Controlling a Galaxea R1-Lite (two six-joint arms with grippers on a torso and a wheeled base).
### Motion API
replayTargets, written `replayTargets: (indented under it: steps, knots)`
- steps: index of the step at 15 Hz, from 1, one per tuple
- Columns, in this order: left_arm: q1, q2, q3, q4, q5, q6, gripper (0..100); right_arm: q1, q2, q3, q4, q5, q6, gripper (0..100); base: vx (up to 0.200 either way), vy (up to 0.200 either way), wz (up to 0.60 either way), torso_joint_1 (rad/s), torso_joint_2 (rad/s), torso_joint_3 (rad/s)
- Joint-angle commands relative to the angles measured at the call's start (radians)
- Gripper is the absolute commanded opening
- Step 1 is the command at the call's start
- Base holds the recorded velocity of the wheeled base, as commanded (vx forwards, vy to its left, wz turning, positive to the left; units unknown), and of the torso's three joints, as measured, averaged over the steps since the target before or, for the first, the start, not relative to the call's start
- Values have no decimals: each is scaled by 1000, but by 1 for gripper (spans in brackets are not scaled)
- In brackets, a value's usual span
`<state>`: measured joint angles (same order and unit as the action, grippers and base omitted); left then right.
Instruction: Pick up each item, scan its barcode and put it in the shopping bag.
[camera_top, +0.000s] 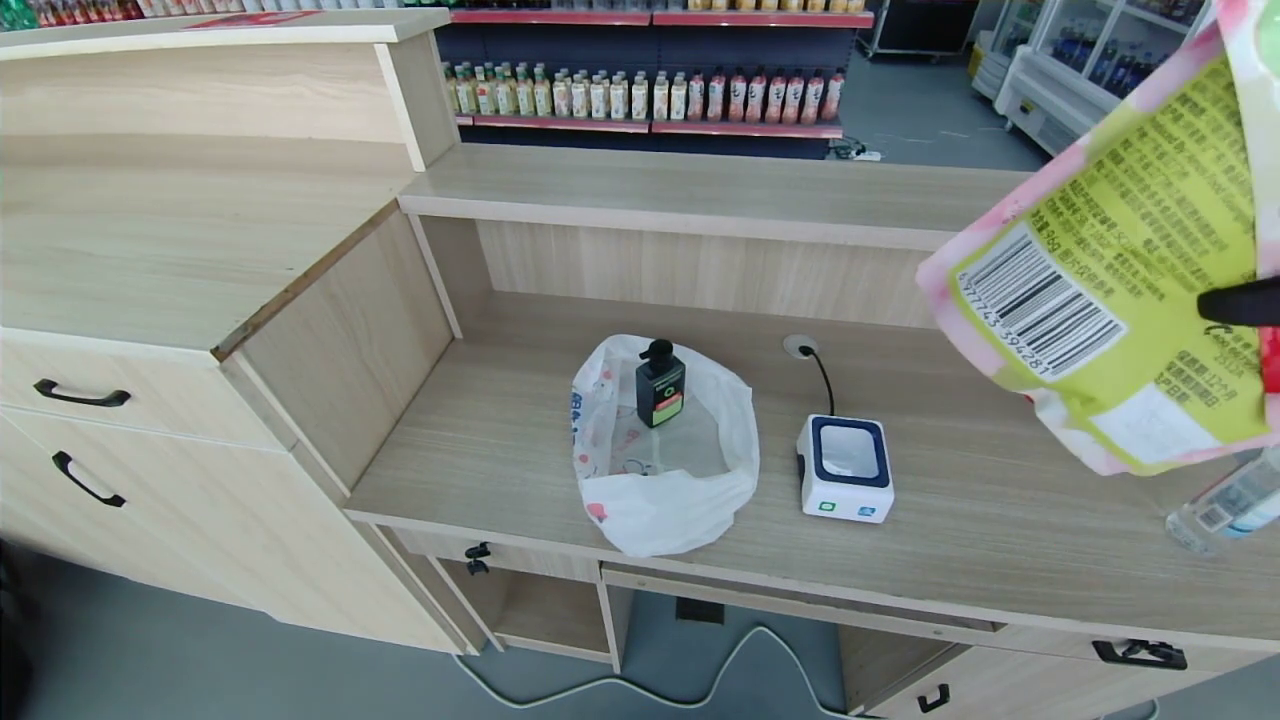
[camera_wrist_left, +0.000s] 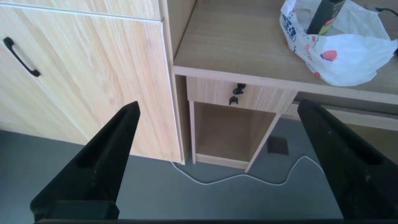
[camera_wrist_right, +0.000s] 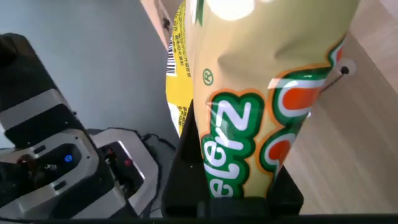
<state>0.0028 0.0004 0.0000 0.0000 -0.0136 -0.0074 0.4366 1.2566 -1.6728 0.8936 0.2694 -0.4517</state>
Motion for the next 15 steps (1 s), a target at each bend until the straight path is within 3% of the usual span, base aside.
replayTargets:
  steps: [1,3,7,12,15]
  knots:
    - [0,0,0,0,0,0,100,-309,-86,251,-163,-9,-65,0,0,0,0,0,0,0]
    - [0,0,0,0,0,0,100,-464,-128,456,-384,-9,-67,0,0,0,0,0,0,0]
    - [0,0,0,0,0,0,100,-550,-184,777,-742,-12,-148,0,0,0,0,0,0,0]
    - [0,0,0,0,0,0,100,-592,-134,797,-786,-10,-282,0,0,0,0,0,0,0]
    - [0,0,0,0,0,0,100,-648,-92,778,-791,-33,-415,0,0,0,600,2,1,6]
